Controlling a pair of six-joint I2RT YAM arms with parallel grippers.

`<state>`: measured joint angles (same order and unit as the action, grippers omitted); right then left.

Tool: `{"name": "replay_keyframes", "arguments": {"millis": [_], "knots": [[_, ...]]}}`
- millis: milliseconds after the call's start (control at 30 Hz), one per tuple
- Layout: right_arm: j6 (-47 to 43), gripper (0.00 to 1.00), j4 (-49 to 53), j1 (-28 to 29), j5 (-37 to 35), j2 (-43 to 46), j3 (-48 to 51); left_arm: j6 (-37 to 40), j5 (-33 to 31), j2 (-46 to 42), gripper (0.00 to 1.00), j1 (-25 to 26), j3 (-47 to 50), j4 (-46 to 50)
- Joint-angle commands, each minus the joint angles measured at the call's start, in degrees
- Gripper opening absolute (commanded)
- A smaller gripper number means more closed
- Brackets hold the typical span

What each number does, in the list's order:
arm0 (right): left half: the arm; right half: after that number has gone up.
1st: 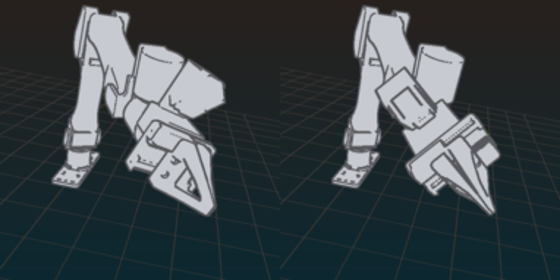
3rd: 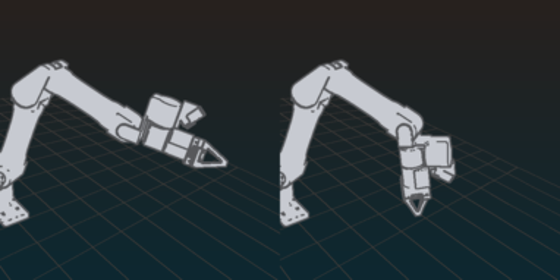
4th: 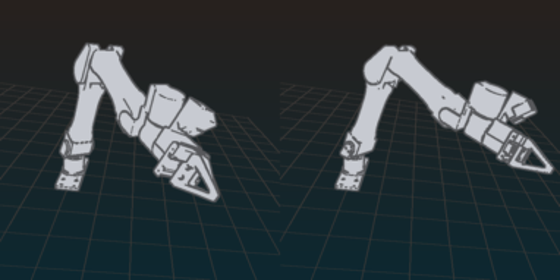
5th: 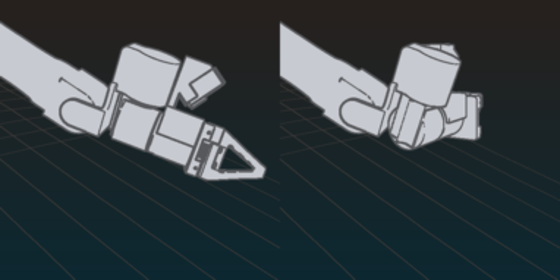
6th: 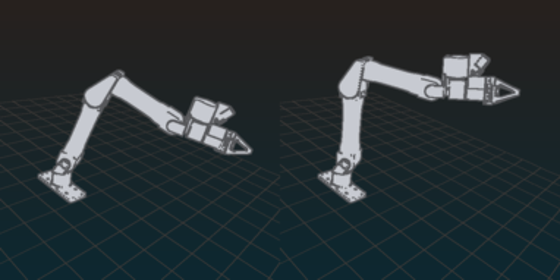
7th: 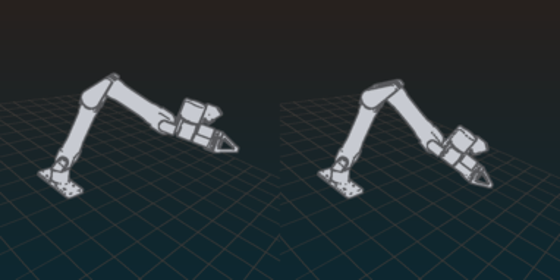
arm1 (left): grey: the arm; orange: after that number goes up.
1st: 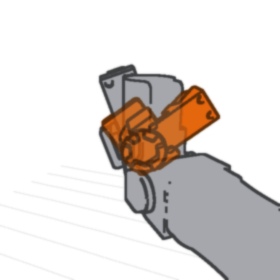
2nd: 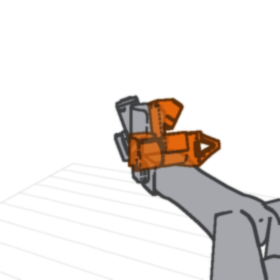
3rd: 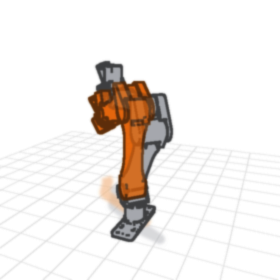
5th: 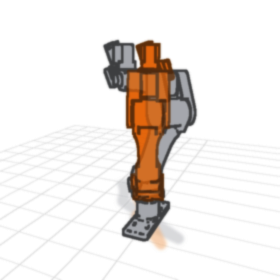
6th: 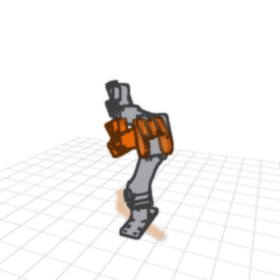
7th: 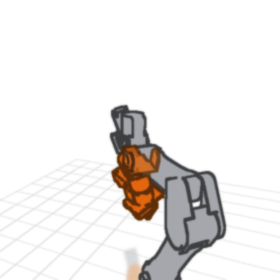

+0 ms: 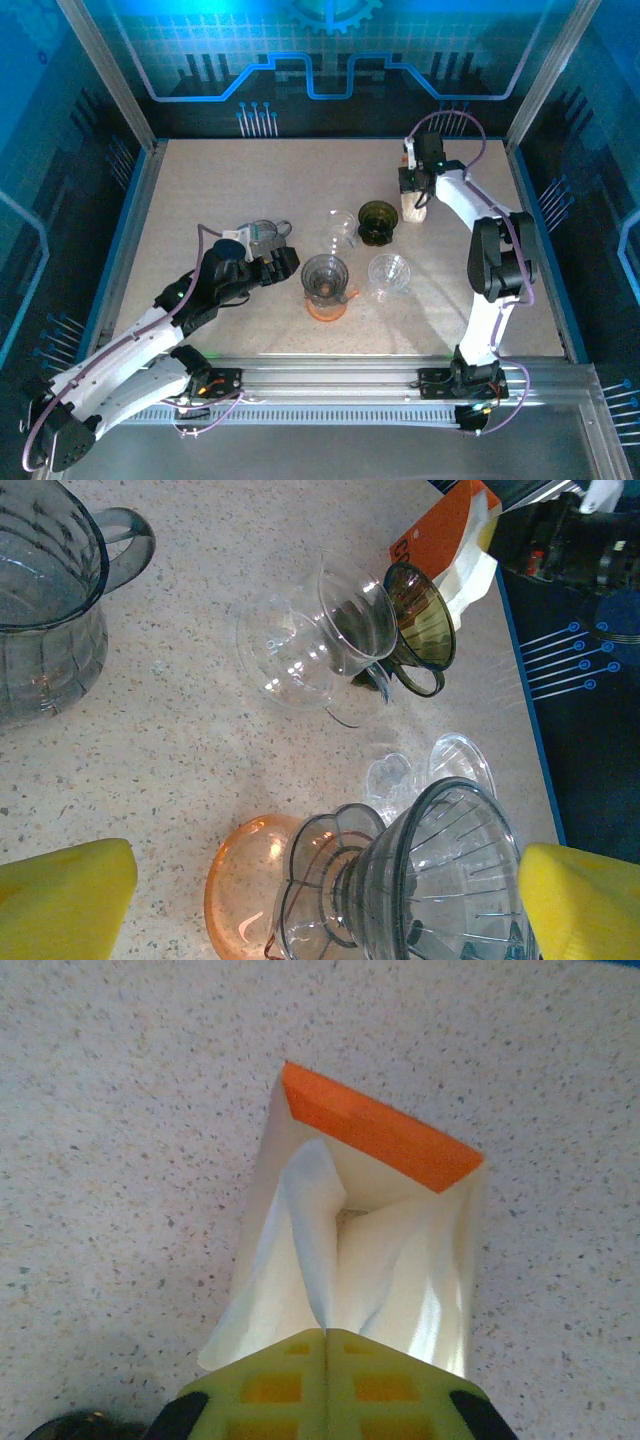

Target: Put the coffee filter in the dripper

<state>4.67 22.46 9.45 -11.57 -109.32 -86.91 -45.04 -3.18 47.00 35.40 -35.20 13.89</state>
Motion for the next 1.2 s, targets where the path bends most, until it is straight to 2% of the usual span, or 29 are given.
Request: {"name": "replay_keyframes", "arguments": {"millis": [0,400,667,833,1000,1167], "knots": [[0.87,0.00,-1.45,0.96,-0.14,5.18,1.43,-0.32,0.99,-0.03,0.99,-0.40,-0.83,-0.79],[1.62,0.00,-3.22,1.01,-3.30,16.64,6.96,-0.38,1.36,-0.47,0.99,-0.48,-0.83,-0.95],[4.85,0.00,-2.16,1.81,-0.94,27.53,11.61,0.20,1.27,-0.50,0.99,-0.63,-1.66,-0.46],[7.21,0.00,4.59,3.41,3.60,36.02,13.49,0.54,1.68,-0.86,0.99,-0.85,-2.37,1.12],[10.05,0.00,14.05,5.19,12.15,45.69,15.03,0.43,2.12,-1.74,0.99,-0.98,-2.59,2.09],[11.60,0.00,26.83,10.64,17.89,49.88,10.96,1.35,2.74,-2.54,0.99,-1.10,-3.31,3.09]]}}
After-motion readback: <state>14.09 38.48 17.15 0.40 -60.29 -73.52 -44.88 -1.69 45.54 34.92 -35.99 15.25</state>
